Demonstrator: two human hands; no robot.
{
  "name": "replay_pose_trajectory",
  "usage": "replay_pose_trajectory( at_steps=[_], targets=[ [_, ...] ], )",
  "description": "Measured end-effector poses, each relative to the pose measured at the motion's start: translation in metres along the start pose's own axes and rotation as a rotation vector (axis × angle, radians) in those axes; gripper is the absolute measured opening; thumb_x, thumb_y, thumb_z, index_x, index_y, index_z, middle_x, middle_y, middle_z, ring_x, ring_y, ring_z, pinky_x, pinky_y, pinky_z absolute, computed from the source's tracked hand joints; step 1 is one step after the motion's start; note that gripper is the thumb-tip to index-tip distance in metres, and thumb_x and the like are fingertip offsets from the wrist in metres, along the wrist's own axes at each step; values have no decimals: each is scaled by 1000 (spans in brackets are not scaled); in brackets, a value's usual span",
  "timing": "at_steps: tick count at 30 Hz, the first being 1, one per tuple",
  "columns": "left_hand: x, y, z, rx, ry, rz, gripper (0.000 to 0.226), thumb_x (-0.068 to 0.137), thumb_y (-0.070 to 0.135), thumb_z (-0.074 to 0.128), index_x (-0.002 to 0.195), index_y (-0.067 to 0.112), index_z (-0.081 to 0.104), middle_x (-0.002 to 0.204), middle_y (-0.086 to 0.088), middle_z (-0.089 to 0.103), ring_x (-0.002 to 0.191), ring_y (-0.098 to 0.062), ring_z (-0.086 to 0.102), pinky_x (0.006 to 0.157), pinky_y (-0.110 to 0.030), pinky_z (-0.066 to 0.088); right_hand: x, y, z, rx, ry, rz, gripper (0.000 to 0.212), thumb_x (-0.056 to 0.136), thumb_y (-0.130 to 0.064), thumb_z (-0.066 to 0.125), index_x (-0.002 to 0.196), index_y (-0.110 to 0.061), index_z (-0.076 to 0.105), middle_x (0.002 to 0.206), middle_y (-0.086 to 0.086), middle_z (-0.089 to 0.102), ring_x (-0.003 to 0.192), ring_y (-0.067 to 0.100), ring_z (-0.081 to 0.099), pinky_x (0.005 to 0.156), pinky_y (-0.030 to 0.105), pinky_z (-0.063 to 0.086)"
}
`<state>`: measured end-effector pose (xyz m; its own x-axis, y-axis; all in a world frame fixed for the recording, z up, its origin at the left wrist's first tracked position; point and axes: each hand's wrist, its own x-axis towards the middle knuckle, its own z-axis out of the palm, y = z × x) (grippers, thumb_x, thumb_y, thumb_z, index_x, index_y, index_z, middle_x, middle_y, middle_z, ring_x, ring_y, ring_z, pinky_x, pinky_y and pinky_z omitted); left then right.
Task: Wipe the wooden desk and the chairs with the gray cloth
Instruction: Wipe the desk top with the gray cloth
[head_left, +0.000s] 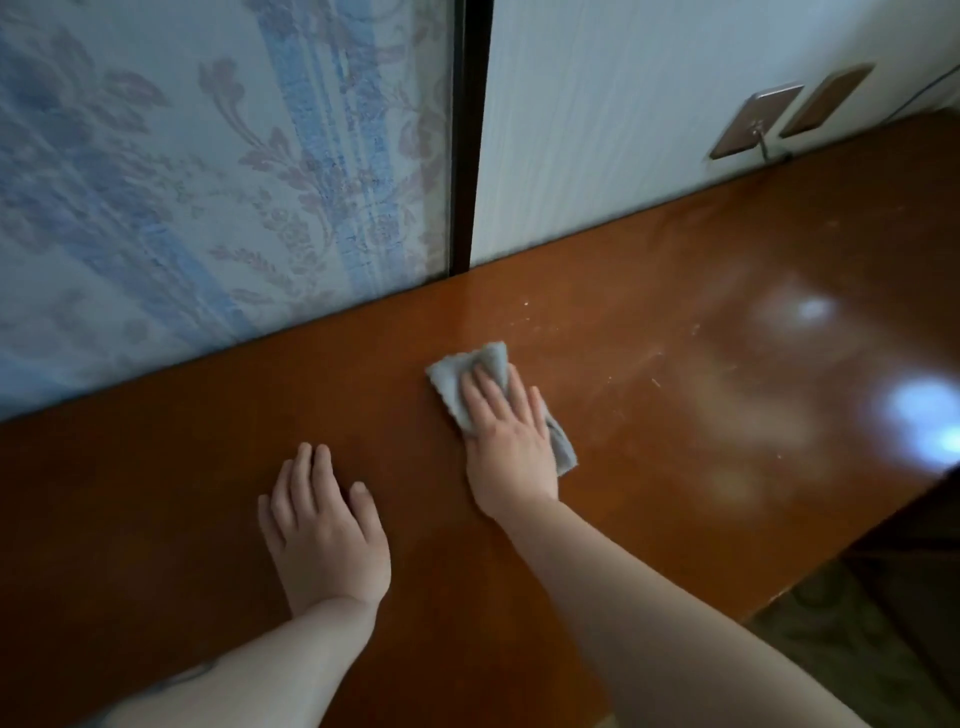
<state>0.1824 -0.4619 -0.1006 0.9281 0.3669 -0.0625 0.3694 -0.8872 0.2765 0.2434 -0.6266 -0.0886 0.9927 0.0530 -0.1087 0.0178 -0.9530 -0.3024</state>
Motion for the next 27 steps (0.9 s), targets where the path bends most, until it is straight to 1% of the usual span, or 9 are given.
replay_pose_trajectory(
  at_steps=[3,6,8,10,11,15,20,23,27],
  targets=[
    [0,0,0,16,-21,11,50,98,32,39,143,10,40,151,-10,35,141,-28,25,116,-51,14,-45,35,3,-21,140,296,57,99,-27,27,155,-24,15,161,-6,12,148,18,-7,120,38,-7],
    [-1,2,-2,23,-48,35,50,98,32,36,144,13,39,152,-7,34,141,-26,24,116,-51,12,-95,10,17,-10,195,436,63,88,-26,29,150,-18,31,155,-1,30,148,25,12,118,43,5],
    [-2,3,-3,-1,-42,97,46,97,26,43,141,13,43,150,-7,38,139,-27,28,116,-52,13,-102,-20,23,7,110,206,63,85,-24,33,148,-20,36,154,-3,35,147,25,15,118,45,5],
    [-2,2,-3,-22,-15,169,46,93,18,51,138,12,48,147,-9,43,136,-29,34,115,-53,16,-89,-33,16,-20,-25,-178,59,94,-23,36,152,-26,25,158,-8,22,149,20,-1,120,43,-8],
    [-4,1,-3,-16,-11,215,45,92,17,52,137,12,50,146,-8,45,136,-28,35,116,-52,17,-78,-27,9,2,-71,-243,59,97,-22,36,153,-28,18,160,-11,13,148,17,-10,118,40,-13],
    [-16,7,-1,-53,-20,463,46,92,27,37,133,17,55,144,-2,48,136,-23,37,118,-44,11,-63,33,-7,10,46,140,57,102,-25,33,154,-31,12,161,-12,6,147,12,-15,119,38,-11],
    [-41,77,17,-208,-75,340,43,94,22,39,135,19,52,148,-3,42,140,-22,31,119,-44,11,-104,43,5,-56,203,469,55,96,-27,29,152,-25,28,158,-5,24,148,20,4,119,42,2],
    [-44,96,29,-195,-76,277,42,91,15,47,133,17,55,146,-5,45,138,-25,34,115,-52,20,-111,22,13,-34,101,269,55,94,-38,36,148,-27,37,154,-8,34,147,22,17,114,44,9],
    [-44,98,37,-91,-40,282,43,87,12,52,130,13,54,144,-8,47,135,-29,36,110,-58,23,-88,57,-10,-3,-14,-43,53,97,-36,27,151,-34,27,158,-13,18,148,14,0,117,37,-9]
  ],
)
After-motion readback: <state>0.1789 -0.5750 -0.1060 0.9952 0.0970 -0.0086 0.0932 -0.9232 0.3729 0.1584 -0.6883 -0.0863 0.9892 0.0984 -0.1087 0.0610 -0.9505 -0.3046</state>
